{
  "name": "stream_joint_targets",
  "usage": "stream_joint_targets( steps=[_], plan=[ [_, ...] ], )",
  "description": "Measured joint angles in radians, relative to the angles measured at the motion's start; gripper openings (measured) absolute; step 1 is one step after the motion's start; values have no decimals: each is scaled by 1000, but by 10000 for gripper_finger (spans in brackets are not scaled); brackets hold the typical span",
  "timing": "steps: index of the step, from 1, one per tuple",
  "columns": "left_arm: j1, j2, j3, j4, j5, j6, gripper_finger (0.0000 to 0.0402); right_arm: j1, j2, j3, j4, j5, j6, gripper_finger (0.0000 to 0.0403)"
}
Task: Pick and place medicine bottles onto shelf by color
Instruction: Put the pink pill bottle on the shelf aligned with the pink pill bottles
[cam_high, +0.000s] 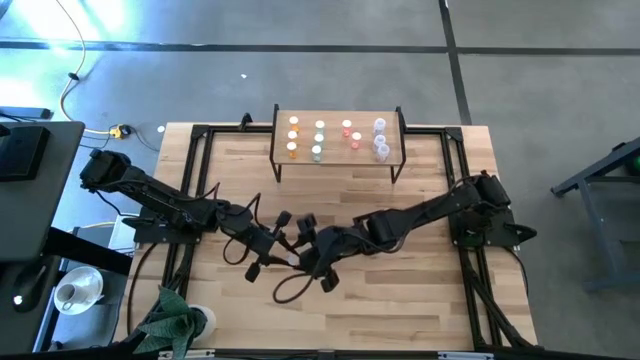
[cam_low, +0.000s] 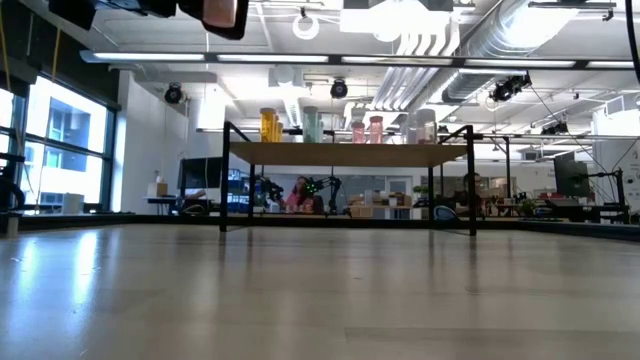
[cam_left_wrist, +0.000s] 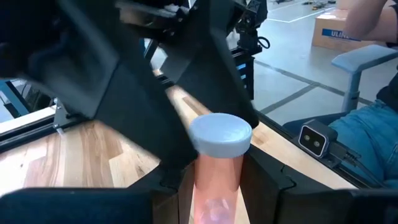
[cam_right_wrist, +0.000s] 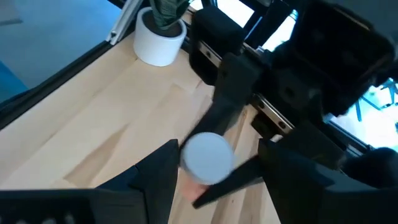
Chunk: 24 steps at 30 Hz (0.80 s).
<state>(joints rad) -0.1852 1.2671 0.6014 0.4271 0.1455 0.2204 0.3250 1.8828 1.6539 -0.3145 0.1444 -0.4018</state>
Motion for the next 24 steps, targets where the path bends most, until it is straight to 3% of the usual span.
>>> stream_joint_targets(
  steps=[11,24],
  plan=[
    [0,0,0,7,0,19,97,-21,0,0,-12,-51,53,205],
    [0,1,0,24,-3,18,97,-21,-2,2,-43,-87,53,126]
  ],
)
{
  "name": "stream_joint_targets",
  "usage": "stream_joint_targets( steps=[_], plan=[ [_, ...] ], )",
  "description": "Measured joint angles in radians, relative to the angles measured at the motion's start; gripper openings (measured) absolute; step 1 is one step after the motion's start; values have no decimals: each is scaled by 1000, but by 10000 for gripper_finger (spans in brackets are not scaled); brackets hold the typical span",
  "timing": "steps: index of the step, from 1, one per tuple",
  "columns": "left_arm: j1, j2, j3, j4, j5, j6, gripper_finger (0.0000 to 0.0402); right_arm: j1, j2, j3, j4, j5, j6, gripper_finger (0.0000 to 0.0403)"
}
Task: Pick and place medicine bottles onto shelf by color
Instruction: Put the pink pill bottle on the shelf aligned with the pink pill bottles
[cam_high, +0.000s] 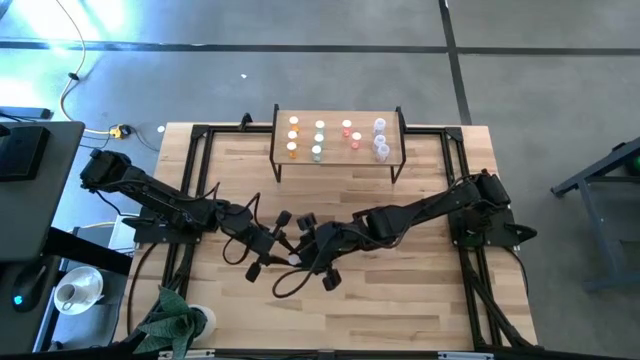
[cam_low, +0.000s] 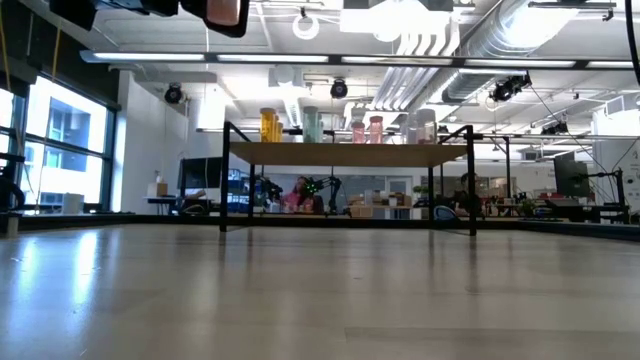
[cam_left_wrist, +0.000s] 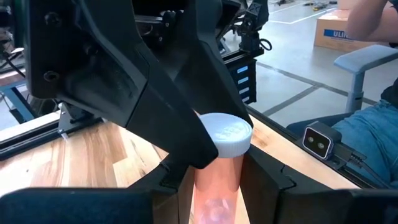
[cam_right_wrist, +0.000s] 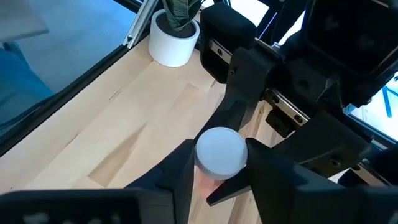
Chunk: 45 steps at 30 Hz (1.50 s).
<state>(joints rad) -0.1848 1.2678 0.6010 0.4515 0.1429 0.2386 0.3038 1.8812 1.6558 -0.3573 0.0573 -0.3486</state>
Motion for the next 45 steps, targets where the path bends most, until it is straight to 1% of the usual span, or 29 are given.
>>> stream_joint_targets(
  steps=[5,16,19,24,27,30,33,41,45],
  plan=[
    [0,0,0,0,0,0,97,0,0,0,-1,0,-9,115],
    [0,0,0,-5,-1,-18,102,0,0,0,-3,0,-10,113],
    [0,0,0,-7,-1,11,118,0,0,0,-5,1,-11,113],
    [0,0,0,-14,-2,52,161,1,1,-2,-11,-2,-10,112],
    [0,-2,0,-15,-42,53,186,1,2,-2,-15,-1,-8,112],
    [-1,-9,1,-33,-101,53,204,5,-2,-3,-29,22,-9,112],
    [0,-20,2,-46,-142,53,209,11,-26,-4,-60,63,-8,112],
    [0,-109,2,-127,-150,50,209,20,-129,-4,-90,107,9,112],
    [0,-163,2,-203,-148,14,209,18,-191,-4,-117,192,15,112]
  ],
)
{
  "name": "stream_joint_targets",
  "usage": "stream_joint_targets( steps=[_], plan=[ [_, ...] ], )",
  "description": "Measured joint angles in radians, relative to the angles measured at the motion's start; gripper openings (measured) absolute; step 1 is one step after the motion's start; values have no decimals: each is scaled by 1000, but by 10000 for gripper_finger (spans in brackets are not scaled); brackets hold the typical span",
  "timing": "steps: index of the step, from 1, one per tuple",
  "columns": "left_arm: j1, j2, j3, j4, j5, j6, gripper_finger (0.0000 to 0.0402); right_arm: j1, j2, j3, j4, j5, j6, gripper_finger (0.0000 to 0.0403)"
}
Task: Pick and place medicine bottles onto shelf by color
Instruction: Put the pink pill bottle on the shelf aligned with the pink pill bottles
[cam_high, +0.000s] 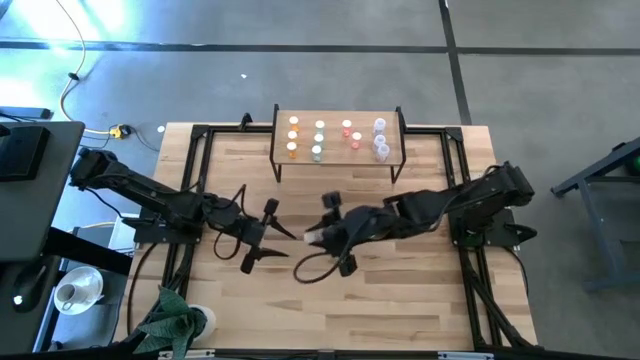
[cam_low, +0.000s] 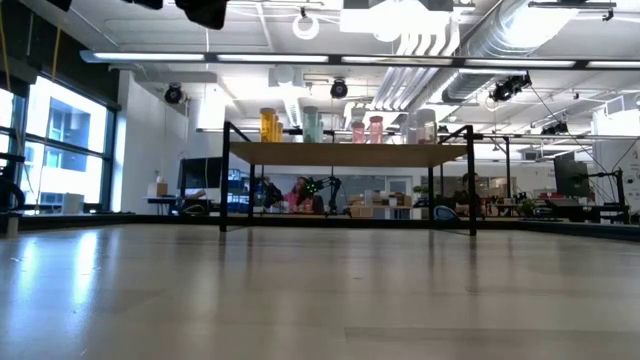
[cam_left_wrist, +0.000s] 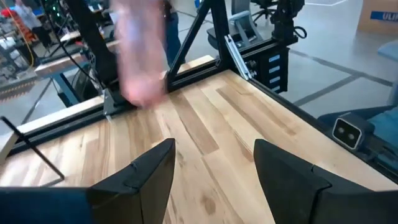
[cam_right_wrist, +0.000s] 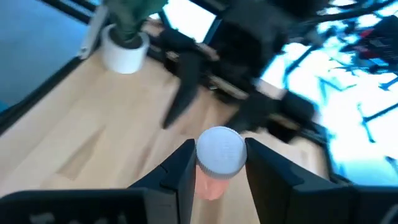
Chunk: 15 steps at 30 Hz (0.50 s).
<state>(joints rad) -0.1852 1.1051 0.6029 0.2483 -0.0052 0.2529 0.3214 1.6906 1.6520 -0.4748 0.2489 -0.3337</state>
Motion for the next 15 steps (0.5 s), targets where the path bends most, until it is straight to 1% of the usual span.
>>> stream_joint_targets(
  steps=[4,7,11,15],
  plan=[
    [0,-54,0,-60,0,-5,207,-6,-65,0,-41,83,-4,112],
    [0,-86,0,-98,1,-3,209,-31,-96,2,-91,108,24,112],
    [0,-113,0,-113,1,12,209,-113,-102,2,-185,126,114,112],
    [0,-125,-1,-128,1,12,209,-210,-85,2,-225,118,188,112]
  ],
)
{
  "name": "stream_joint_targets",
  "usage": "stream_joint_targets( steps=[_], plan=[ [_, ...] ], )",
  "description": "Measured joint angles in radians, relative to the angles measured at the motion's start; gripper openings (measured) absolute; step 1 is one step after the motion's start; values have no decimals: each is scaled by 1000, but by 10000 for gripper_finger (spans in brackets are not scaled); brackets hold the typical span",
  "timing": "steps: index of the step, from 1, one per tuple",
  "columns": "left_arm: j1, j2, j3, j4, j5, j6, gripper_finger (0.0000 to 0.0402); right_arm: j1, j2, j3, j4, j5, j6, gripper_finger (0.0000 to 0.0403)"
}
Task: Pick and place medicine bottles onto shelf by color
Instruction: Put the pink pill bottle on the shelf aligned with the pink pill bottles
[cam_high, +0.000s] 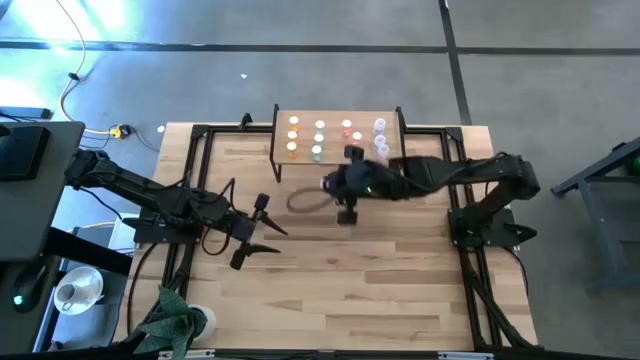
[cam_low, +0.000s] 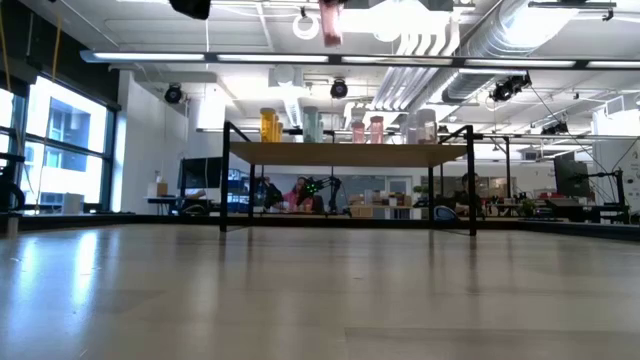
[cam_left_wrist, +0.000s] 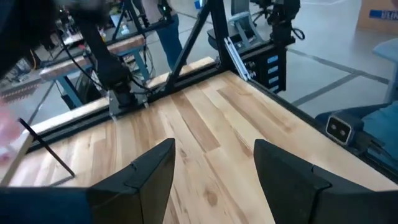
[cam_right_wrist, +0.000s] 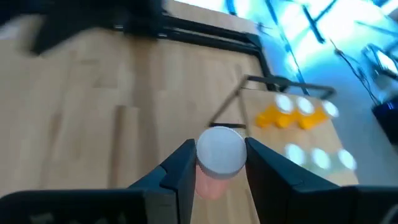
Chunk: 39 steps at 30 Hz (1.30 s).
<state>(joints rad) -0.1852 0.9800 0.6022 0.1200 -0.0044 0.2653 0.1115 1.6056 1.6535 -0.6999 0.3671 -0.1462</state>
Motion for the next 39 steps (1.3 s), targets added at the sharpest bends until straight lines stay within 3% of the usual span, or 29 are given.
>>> stream_joint_targets(
  steps=[16,23,30,34,39],
  plan=[
    [40,-19,0,32,-9,86,209,-175,-11,0,-8,-17,-21,112],
    [179,-56,0,37,-6,25,209,-272,-11,0,-128,-158,-38,112],
    [308,-59,0,24,74,-49,209,-315,-11,-8,-277,-261,-14,112],
    [345,-59,0,17,88,-56,209,-302,-63,-133,-252,-309,0,112],
    [360,-59,0,24,90,-56,209,-282,-204,-390,-40,-315,71,112]
  ],
)
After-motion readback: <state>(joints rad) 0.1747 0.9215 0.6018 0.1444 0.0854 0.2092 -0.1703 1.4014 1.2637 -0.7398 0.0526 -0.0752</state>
